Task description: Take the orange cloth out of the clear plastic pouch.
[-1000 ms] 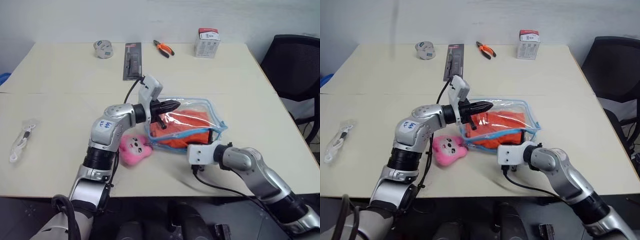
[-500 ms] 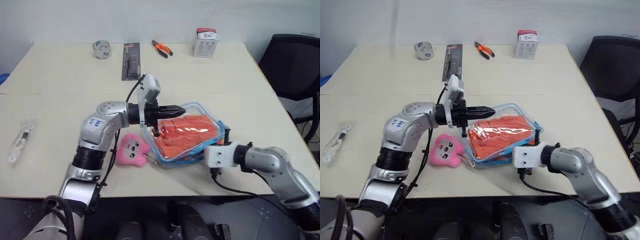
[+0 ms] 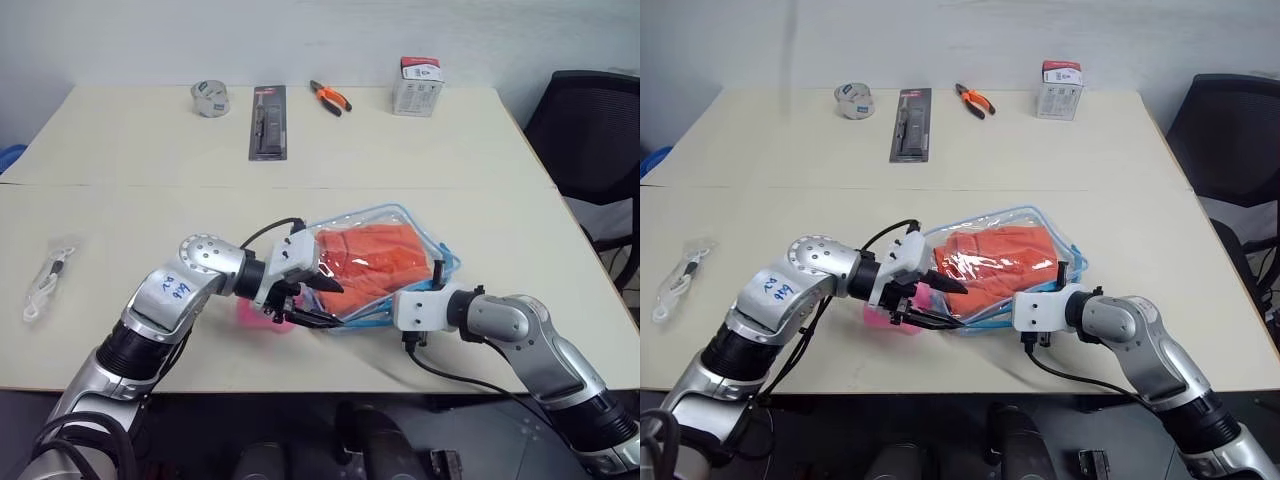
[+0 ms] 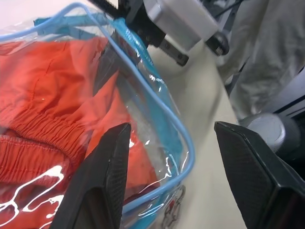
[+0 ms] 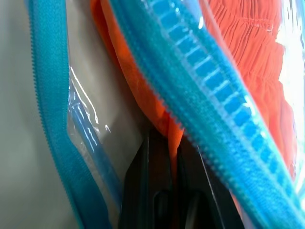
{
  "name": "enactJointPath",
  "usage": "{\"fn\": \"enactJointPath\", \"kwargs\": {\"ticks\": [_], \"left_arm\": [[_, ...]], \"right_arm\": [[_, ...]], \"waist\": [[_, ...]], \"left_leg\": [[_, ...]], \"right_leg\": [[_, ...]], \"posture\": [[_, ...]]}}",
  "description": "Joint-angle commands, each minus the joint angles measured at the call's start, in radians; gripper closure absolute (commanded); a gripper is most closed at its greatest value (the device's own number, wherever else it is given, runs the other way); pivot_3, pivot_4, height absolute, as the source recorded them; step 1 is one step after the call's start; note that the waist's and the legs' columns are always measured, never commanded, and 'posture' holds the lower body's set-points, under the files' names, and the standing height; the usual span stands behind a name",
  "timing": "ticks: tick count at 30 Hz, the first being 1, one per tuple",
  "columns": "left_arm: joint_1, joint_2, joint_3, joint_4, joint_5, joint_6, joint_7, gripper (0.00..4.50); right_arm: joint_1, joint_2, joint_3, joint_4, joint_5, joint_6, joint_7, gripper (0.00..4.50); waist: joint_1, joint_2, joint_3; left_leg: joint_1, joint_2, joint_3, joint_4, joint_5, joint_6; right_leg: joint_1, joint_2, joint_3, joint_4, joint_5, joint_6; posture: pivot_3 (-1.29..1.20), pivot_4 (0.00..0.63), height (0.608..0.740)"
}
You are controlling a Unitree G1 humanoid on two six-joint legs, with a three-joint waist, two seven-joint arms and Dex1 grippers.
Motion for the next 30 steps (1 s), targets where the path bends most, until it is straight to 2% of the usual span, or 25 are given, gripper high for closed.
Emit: {"fn": "enactJointPath", "kwargs": {"ticks": [1, 10, 13, 21, 26, 30], "left_arm": [[0.012, -0.029, -0.025, -0.027, 0.044, -0.033, 0.045, 1.56], [0.006, -0.074, -0.091, 0.019, 0.137, -0.069, 0.078, 1.56], [-0.001, -0.079, -0.101, 0.068, 0.193, -0.11, 0.103, 2.15], [-0.046, -0.163, -0.003, 0.138, 0.162, -0.101, 0.16, 4.49], [-0.116, -0.283, 0.14, 0.188, 0.071, 0.075, 0.266, 4.49], [-0.155, -0.303, 0.164, 0.277, 0.116, 0.068, 0.341, 4.49]], "right_arm": [[0.014, -0.01, -0.014, -0.019, 0.001, -0.002, 0.005, 4.5], [0.016, -0.026, -0.019, -0.03, -0.003, 0.006, 0.026, 4.5], [0.012, -0.025, -0.022, -0.034, -0.002, 0.011, 0.029, 4.5], [0.02, -0.018, -0.026, -0.057, -0.004, 0.027, 0.024, 4.5], [0.025, -0.016, -0.014, -0.057, -0.036, -0.002, 0.01, 4.5], [0.033, -0.007, -0.021, -0.093, -0.03, -0.038, 0.005, 4.5]], "waist": [[0.0, 0.0, 0.0], [0.0, 0.0, 0.0], [0.0, 0.0, 0.0], [0.005, 0.0, 0.0], [0.016, 0.0, 0.0], [0.019, 0.0, 0.0]], "left_leg": [[0.0, 0.0, 0.0, 0.0, 0.0, 0.0], [0.0, 0.0, 0.0, 0.0, 0.0, 0.001], [0.0, 0.0, 0.0, 0.0, 0.0, 0.001], [0.0, 0.0, 0.0, 0.0, 0.0, 0.002], [0.0, -0.001, 0.0, 0.0, 0.0, 0.002], [0.0, -0.001, 0.0, 0.0, 0.0, 0.002]], "right_leg": [[0.0, 0.0, 0.0, 0.0, 0.0, 0.0], [0.0, 0.0, 0.0, 0.0, 0.0, 0.0], [0.0, 0.0, 0.0, 0.0, 0.0, 0.0], [0.0, -0.001, 0.0, 0.0, 0.0, 0.0], [0.001, -0.001, 0.0, 0.0, 0.001, 0.001], [0.001, -0.001, 0.0, 0.0, 0.001, 0.001]], "posture": [[0.0, 0.15, 0.74], [0.0, 0.15, 0.74], [0.0, 0.15, 0.74], [0.0, 0.15, 0.74], [0.0, 0.15, 0.74], [0.0, 0.15, 0.74]]}}
